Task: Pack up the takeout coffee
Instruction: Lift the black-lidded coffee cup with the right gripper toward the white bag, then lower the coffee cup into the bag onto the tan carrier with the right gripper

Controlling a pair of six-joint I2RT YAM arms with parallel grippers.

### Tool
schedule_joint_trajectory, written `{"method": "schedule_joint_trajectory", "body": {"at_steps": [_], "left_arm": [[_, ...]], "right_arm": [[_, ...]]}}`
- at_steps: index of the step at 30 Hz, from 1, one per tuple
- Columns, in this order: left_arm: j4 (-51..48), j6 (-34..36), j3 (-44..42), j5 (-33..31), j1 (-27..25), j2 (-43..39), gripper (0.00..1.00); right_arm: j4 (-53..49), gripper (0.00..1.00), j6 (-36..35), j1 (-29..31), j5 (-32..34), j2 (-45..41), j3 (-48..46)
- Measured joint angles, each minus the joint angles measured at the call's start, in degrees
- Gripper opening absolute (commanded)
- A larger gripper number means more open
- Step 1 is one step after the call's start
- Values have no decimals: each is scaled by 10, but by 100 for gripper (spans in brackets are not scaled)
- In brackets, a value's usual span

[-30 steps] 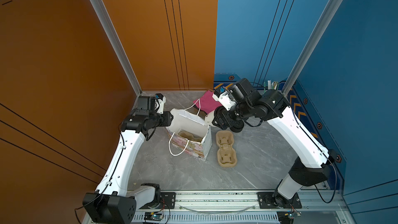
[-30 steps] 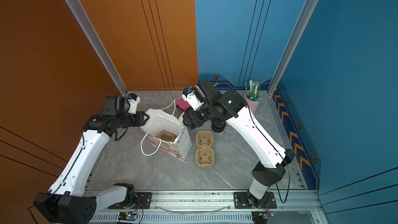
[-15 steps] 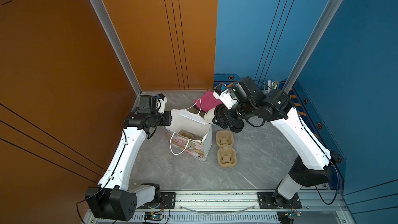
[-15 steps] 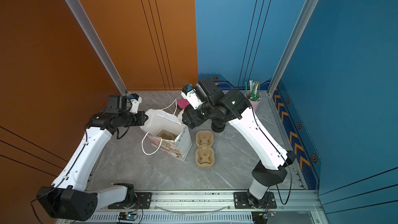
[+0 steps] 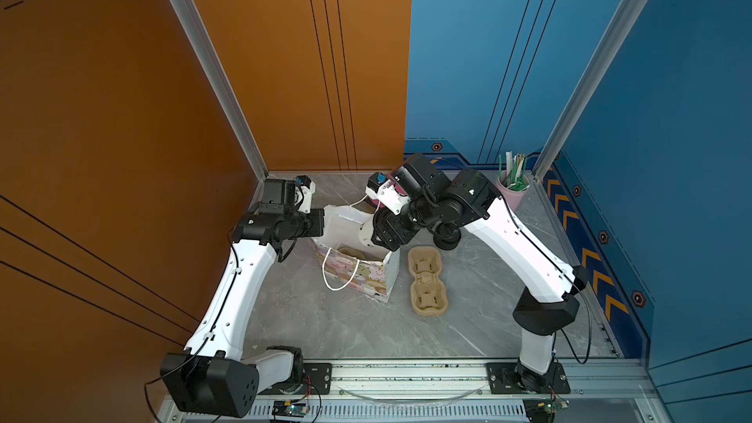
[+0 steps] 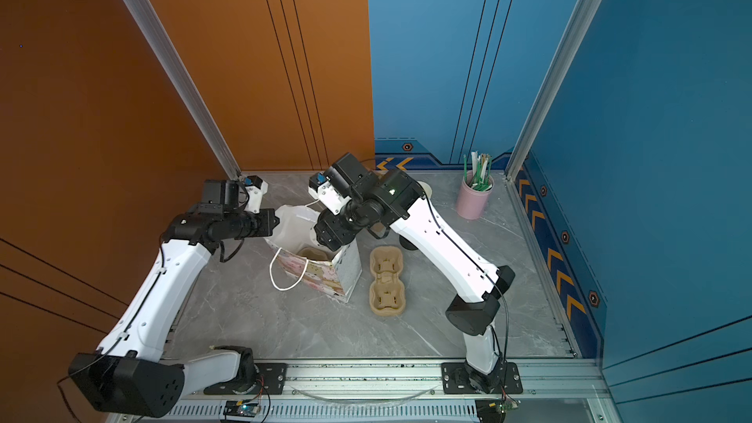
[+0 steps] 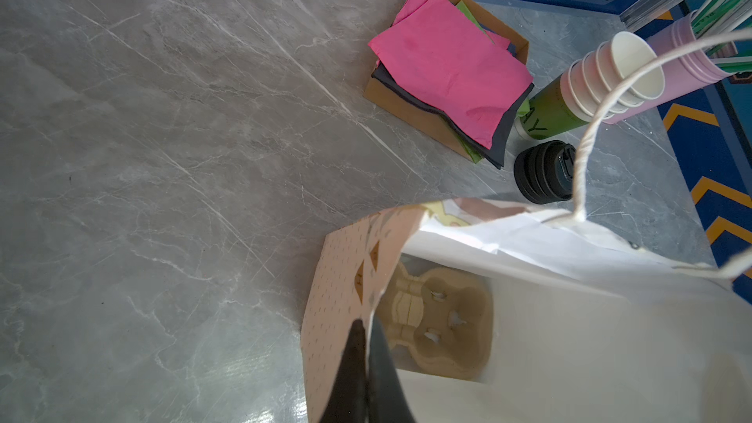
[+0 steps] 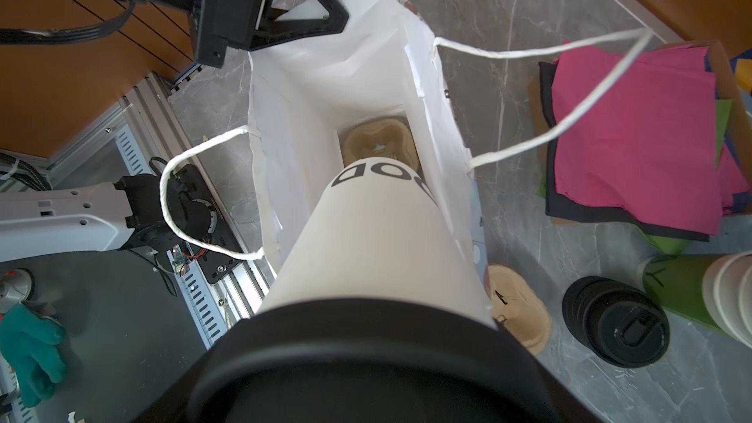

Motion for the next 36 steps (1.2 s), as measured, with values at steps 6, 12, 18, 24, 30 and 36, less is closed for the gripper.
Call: {"method": "schedule_joint_trajectory", "body": {"at_steps": [6, 12, 18, 24, 30, 36], "left_arm": [[0, 0, 0, 1, 0, 0, 0], [0, 0, 0, 2, -2, 0, 0], [0, 0, 0, 3, -5, 0, 0], [1, -2, 0, 4, -9, 0, 0], [1, -3, 0, 4, -10, 0, 0], [1, -4, 0, 4, -12, 0, 0]], "right_arm": [[0, 84, -5, 3, 0, 46, 10], [-1, 84, -8, 4, 0, 81, 27], [0, 84, -10, 8, 0, 121, 48], [0, 84, -11, 10, 0, 149, 53], [0, 84, -14, 10, 0, 159, 53], [-8, 83, -23, 10, 1, 175, 57]]}}
